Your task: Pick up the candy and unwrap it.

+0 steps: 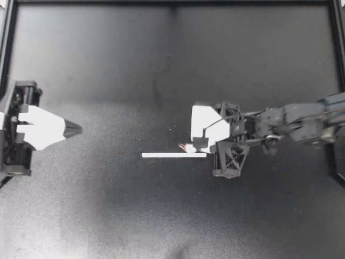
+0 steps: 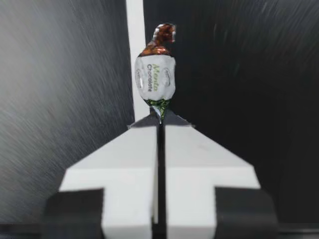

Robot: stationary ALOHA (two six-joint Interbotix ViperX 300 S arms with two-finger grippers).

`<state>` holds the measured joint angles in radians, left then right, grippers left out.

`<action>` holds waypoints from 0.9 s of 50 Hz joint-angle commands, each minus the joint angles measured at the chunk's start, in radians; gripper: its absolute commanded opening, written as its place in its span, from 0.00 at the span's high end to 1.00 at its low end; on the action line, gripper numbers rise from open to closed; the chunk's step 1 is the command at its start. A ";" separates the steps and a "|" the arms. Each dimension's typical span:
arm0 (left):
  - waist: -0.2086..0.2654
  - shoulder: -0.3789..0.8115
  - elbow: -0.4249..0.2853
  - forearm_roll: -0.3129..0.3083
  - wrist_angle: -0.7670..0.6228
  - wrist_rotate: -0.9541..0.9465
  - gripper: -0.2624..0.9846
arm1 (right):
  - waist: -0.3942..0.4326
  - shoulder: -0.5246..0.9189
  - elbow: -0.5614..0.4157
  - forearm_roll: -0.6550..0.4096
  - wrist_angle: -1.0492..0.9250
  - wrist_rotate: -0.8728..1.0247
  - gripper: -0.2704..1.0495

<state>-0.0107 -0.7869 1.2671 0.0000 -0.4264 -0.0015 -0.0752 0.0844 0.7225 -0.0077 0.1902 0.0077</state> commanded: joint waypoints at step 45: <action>-0.003 0.535 -0.259 0.028 -0.290 0.017 0.38 | 0.081 -0.255 -0.100 0.002 -0.138 -0.003 0.91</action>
<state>-0.0123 -0.2546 1.0400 0.0215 -0.7026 0.0153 0.0000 -0.1503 0.6489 -0.0077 0.0675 0.0061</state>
